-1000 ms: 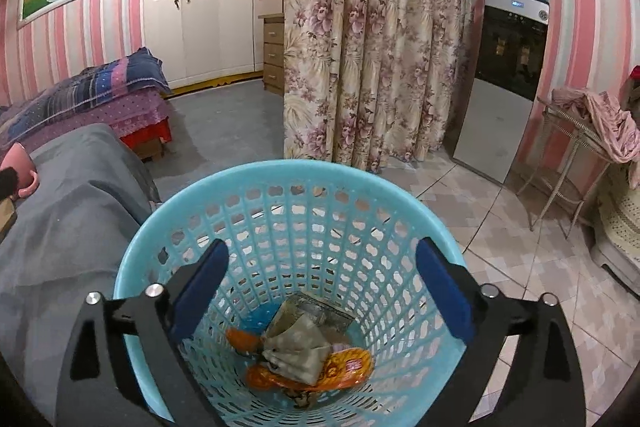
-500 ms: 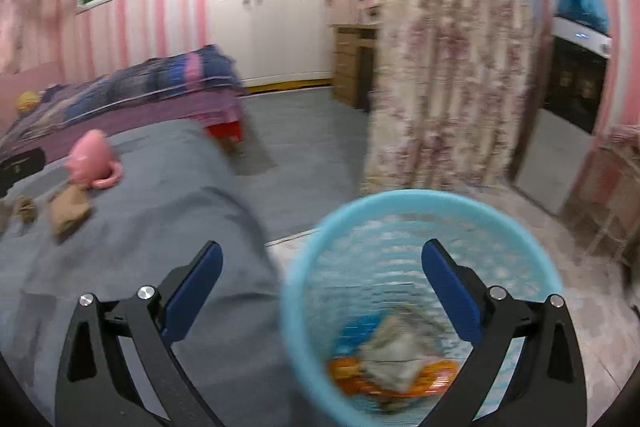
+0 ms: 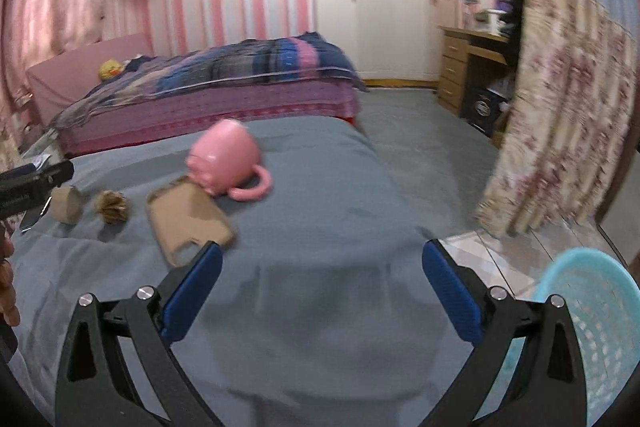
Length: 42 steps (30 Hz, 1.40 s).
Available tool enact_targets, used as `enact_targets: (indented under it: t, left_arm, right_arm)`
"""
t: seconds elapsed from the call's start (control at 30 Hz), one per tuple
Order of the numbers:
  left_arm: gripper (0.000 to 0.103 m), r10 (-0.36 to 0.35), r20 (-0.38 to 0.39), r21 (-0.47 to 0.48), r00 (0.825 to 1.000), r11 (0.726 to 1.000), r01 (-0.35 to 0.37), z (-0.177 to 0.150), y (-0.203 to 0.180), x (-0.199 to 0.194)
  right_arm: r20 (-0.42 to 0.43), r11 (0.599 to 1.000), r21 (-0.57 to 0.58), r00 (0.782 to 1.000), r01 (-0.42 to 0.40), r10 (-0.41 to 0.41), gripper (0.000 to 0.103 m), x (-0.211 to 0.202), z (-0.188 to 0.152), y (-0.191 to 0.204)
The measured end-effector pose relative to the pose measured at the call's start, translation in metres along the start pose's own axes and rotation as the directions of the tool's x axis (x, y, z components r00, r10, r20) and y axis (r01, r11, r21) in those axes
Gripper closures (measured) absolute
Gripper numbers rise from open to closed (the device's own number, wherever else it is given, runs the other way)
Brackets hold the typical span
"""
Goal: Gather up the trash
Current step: 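Move both open tools back over the remaining trash on the bed, then grasp the brown cardboard tube with the left tool, then grasp the crumpled brown paper with the right tool while the left tool holds the tube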
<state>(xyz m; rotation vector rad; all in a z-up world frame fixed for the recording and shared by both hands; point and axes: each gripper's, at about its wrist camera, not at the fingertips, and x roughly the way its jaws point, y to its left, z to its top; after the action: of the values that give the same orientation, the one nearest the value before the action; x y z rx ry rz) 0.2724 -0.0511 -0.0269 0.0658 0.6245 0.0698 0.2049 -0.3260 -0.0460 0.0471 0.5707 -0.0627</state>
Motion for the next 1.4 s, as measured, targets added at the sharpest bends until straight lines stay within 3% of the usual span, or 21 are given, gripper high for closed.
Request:
enact_targets:
  t: [0.2,0.4,0.7,0.8,0.87,0.93,1.1,1.27,1.4]
  left_arm:
    - [0.006,0.070,-0.049,-0.026,0.996,0.997,-0.072,-0.008,0.050,0.026]
    - [0.006,0.038,-0.158,-0.162,0.987,0.985,-0.064,-0.025,0.097,0.059]
    - [0.006,0.070,-0.232,-0.147,0.970,0.983,-0.107,-0.038,0.095,0.094]
    - [0.007,0.056,-0.200,-0.177,0.978,0.980,-0.093,-0.034,0.098,0.091]
    - [0.015,0.022,-0.178,-0.192,0.984,0.980,-0.057,-0.033,0.097,0.090]
    - [0.047,-0.020,-0.190,-0.199,0.982,0.980,-0.018,-0.034,0.097,0.093]
    - [0.049,-0.037,-0.195,-0.203,0.980,0.979,-0.004,-0.034,0.100,0.089]
    - [0.049,0.072,-0.195,-0.137,0.978,0.985,-0.100,-0.029,0.106,0.073]
    - [0.049,0.133,-0.208,-0.148,0.969,0.975,-0.166,-0.027,0.123,0.064]
  right_arm:
    - [-0.016,0.995,-0.069,0.998,-0.069,0.068,0.005,0.024,0.007,0.052]
    - [-0.043,0.988,-0.120,0.994,-0.100,0.096,0.005,0.037,0.003,0.085]
    - [-0.073,0.989,-0.116,0.994,-0.094,0.086,0.005,0.043,-0.004,0.086]
    - [-0.081,0.989,-0.112,0.993,-0.099,0.091,0.005,0.045,-0.005,0.082]
    - [-0.088,0.988,-0.118,0.992,-0.098,0.087,0.005,0.048,-0.005,0.083]
    - [-0.092,0.987,-0.128,0.992,-0.094,0.082,0.005,0.049,-0.005,0.085]
    - [-0.080,0.977,-0.196,0.994,-0.086,0.071,0.005,0.048,-0.004,0.105]
    - [-0.074,0.973,-0.170,0.986,-0.158,0.147,0.005,0.057,0.008,0.135]
    - [-0.066,0.953,-0.234,0.981,-0.195,0.184,0.005,0.068,0.014,0.178]
